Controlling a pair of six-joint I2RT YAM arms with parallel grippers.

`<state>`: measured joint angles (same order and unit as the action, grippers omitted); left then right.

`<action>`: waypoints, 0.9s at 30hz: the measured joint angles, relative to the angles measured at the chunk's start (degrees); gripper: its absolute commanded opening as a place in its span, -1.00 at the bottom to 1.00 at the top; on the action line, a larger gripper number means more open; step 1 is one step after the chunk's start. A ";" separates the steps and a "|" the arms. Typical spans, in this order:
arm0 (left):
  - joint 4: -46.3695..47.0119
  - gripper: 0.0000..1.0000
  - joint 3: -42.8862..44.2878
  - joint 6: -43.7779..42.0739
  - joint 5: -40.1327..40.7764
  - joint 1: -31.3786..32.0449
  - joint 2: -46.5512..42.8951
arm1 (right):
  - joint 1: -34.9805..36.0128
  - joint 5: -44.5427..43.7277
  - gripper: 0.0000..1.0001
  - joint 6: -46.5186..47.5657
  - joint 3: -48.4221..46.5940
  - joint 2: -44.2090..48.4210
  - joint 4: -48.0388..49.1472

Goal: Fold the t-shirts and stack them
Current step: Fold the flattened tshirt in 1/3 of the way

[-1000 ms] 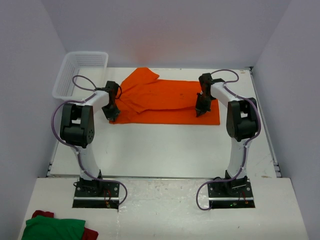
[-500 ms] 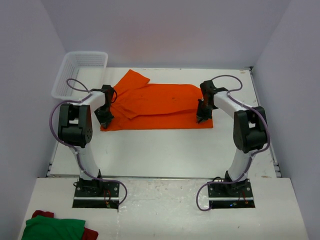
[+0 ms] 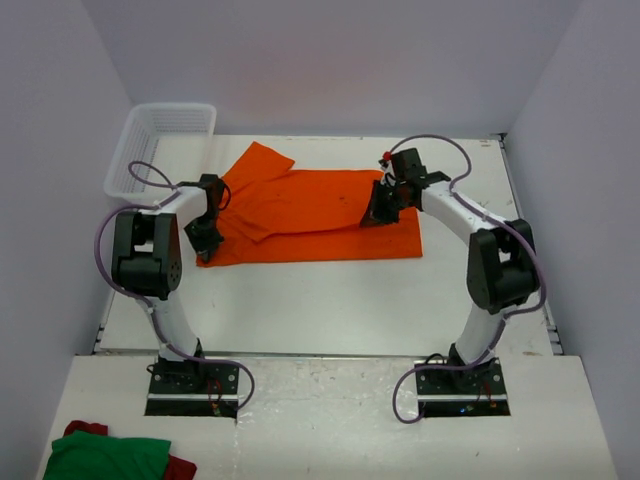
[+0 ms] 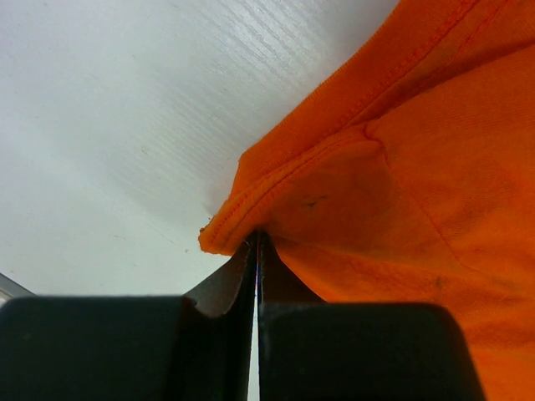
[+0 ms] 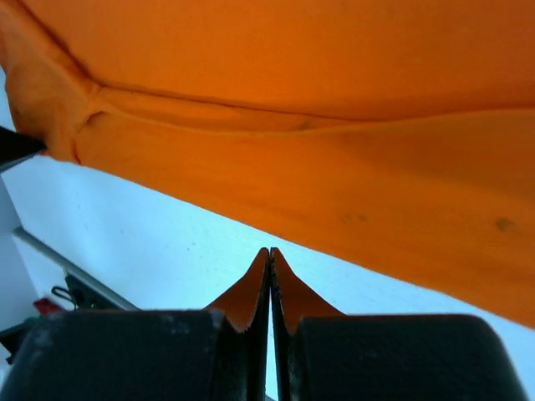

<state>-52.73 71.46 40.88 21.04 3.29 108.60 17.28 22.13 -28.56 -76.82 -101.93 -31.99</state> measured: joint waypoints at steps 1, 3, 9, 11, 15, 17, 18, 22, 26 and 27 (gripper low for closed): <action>0.00 -1.00 -0.02 0.00 -0.02 0.00 0.00 | 0.90 0.81 -1.00 -0.09 -1.16 -2.08 0.37; 0.24 -1.00 -0.09 -0.04 0.00 0.00 0.00 | 2.75 1.77 -1.00 -0.37 -2.89 -6.19 1.31; 0.85 -1.00 -0.37 -0.20 -0.02 0.00 -0.50 | 6.10 1.79 -1.00 -0.83 -3.65 -13.20 1.42; 0.90 -1.00 -0.55 -0.22 -0.02 0.00 -0.63 | 6.19 1.44 -1.00 -0.98 -3.65 -13.84 1.40; 1.07 -1.00 -0.87 -0.22 0.00 0.00 -0.70 | 6.36 -0.28 -1.00 -1.46 -3.63 -13.88 1.40; 1.09 -1.00 -0.92 -0.20 0.00 0.00 -0.70 | 6.56 -2.25 -1.00 -2.05 -3.13 -13.88 1.40; 1.07 -1.00 -0.92 -0.20 0.00 0.00 -0.70 | 6.64 -3.13 -1.00 -2.38 -2.67 -13.88 1.38; 1.07 -1.00 -0.92 -0.20 0.00 0.00 -0.70 | 7.02 -6.01 -1.00 -4.17 -0.63 -13.81 0.96; 1.05 -1.00 -0.92 -0.17 0.02 0.00 -0.70 | 7.26 -7.61 -1.00 -6.45 1.53 -12.57 2.86; 1.01 -1.00 -0.92 -0.17 0.07 0.00 -0.70 | 7.37 -8.13 -1.00 -7.15 2.56 -11.91 3.67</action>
<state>-51.72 70.54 40.71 21.10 3.29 107.90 24.64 14.00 -35.70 -74.26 -113.84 -28.32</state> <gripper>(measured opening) 0.002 0.003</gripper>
